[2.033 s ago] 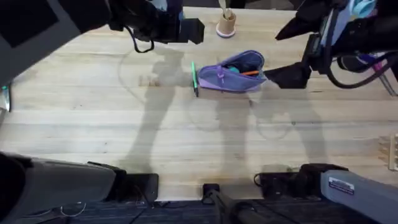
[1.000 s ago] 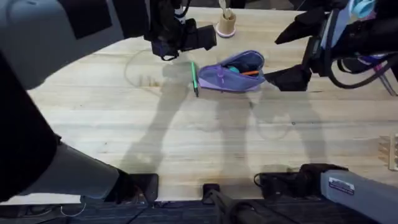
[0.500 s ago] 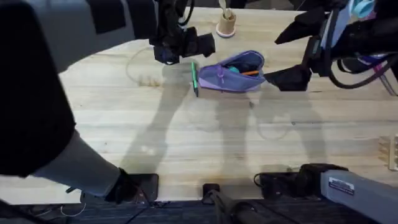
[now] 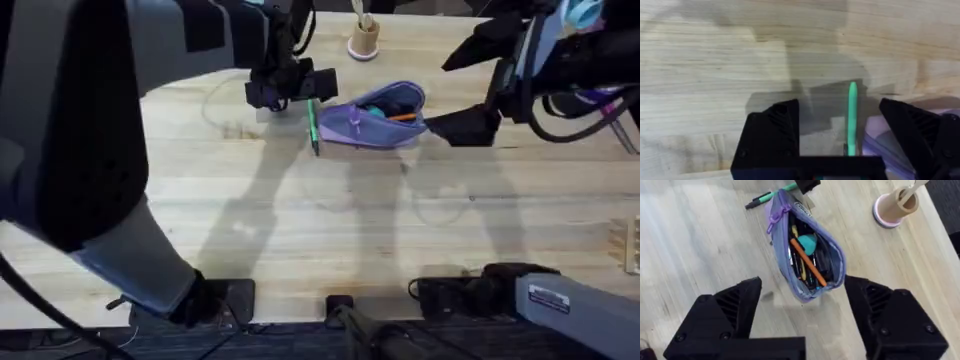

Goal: Unzip the bag, pick up the pens from the table one at a time and place them inside, then zip the bag closed.

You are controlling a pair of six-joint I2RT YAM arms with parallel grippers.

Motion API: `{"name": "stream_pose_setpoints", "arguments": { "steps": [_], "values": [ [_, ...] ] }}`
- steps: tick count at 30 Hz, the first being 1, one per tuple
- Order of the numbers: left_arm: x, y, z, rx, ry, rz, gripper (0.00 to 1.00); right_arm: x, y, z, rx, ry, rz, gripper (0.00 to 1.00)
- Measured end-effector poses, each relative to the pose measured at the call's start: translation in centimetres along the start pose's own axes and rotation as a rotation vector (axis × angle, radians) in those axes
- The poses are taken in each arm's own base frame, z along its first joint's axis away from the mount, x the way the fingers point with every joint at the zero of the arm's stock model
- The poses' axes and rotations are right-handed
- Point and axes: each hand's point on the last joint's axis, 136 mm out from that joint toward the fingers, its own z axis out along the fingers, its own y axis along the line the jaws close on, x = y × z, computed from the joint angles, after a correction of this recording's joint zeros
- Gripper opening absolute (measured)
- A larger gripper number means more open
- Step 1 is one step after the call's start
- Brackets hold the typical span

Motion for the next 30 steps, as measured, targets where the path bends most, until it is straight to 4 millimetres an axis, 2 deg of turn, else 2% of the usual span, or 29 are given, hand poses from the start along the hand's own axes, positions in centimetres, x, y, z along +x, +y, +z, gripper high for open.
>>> {"name": "stream_pose_setpoints", "arguments": {
  "steps": [16,20,21,24,27,30],
  "values": [
    [-0.1,-0.4,1.0,-0.071,-0.047,0.020,0.992,0.0,0.0,0.0,0.000,0.000,0.000,0.996],
    [-0.1,-0.2,1.0,-0.082,-0.048,0.006,0.853,0.0,0.0,0.0,0.000,0.000,0.000,0.996],
    [0.1,0.1,1.0,-0.095,-0.043,0.002,0.703,0.0,0.0,0.0,0.000,0.000,0.000,0.996],
    [0.2,0.3,1.1,-0.106,-0.038,0.001,0.579,0.0,0.0,0.0,0.000,0.000,0.000,0.996],
    [0.3,0.5,1.0,-0.110,-0.032,-0.001,0.488,0.0,0.0,0.0,0.000,0.000,0.000,0.996],
    [0.5,0.6,1.0,-0.115,-0.022,0.000,0.470,0.0,0.0,0.0,0.000,0.000,0.000,0.996]
  ]
}}
